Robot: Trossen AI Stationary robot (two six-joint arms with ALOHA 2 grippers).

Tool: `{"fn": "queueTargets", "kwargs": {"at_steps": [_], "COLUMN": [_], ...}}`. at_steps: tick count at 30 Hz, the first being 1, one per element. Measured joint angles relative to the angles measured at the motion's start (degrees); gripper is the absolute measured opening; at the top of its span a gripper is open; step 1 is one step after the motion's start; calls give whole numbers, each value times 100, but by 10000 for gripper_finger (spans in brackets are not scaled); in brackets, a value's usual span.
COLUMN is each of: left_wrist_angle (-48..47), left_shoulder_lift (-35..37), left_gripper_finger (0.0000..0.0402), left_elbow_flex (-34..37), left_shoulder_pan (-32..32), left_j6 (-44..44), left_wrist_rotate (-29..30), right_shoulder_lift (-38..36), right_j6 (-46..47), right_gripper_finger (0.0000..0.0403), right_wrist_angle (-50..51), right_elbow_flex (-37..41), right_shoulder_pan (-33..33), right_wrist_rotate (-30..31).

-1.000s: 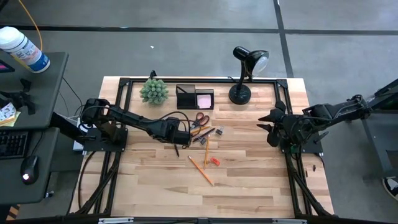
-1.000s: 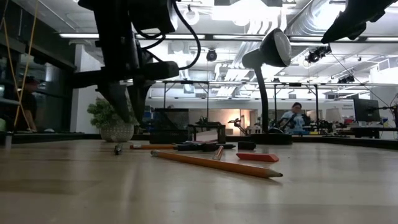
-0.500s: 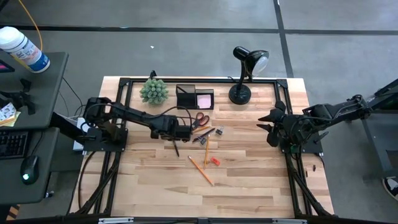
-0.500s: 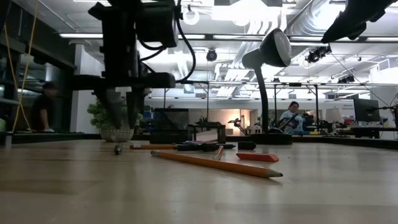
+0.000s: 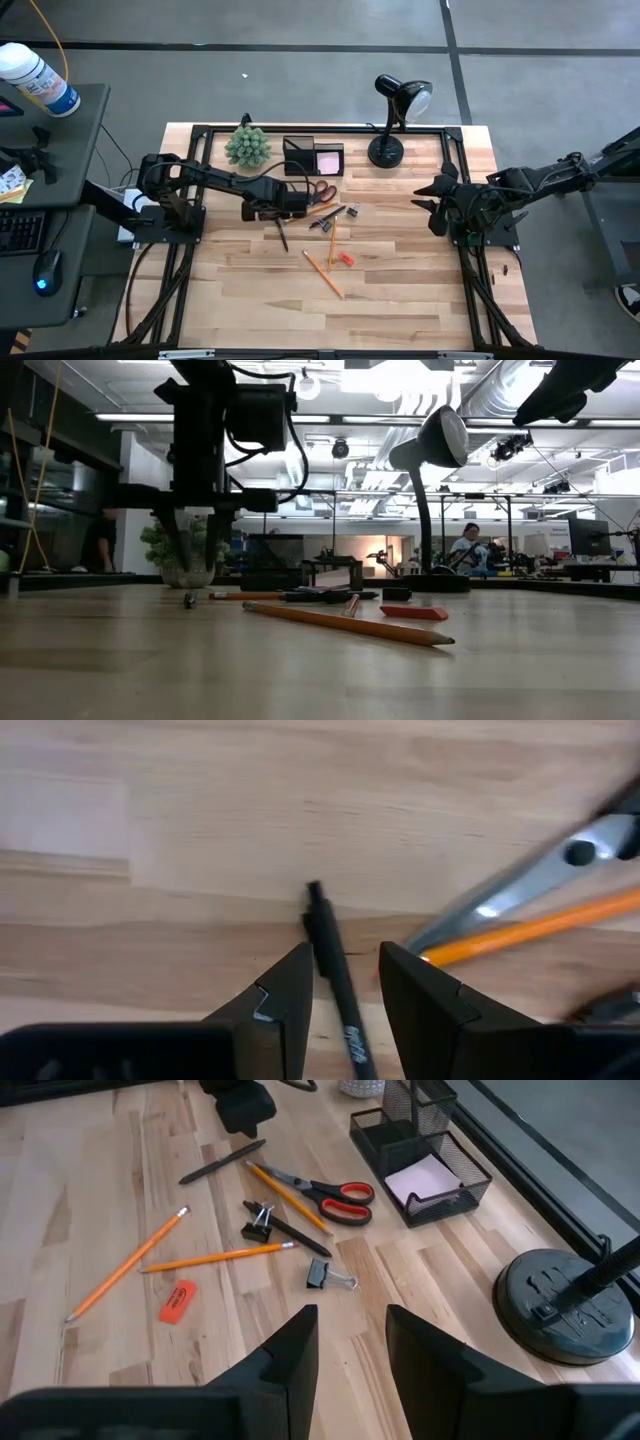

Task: Pick and place office supplies into organizer
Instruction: Put the left black pen into the black desk organizer

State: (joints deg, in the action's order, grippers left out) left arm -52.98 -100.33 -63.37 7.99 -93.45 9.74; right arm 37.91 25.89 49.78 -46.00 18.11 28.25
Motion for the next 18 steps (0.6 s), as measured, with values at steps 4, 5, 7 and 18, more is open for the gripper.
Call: {"fn": "queueTargets", "kwargs": {"at_steps": [4, 5, 7, 18], "left_wrist_angle": [-86, -83, -55, 367], "left_shoulder_lift": [-2, -6, -7, -7], "left_gripper_finger": [106, 106, 106, 106], "left_elbow_flex": [115, 139, 173, 353], "left_shoulder_pan": [0, 0, 0, -9], "left_j6": [0, 0, -4, -505], "left_wrist_rotate": [9, 0, -11, 120], "right_shoulder_lift": [0, 0, 0, 0], "right_j6": [0, -2, -20, -44], "right_gripper_finger": [113, 113, 113, 113], "right_wrist_angle": [2, 2, 2, 4], "right_elbow_flex": [0, 0, 0, 0], "right_shoulder_pan": [0, 0, 0, 0], "right_wrist_rotate": [0, 0, 0, 7]}}
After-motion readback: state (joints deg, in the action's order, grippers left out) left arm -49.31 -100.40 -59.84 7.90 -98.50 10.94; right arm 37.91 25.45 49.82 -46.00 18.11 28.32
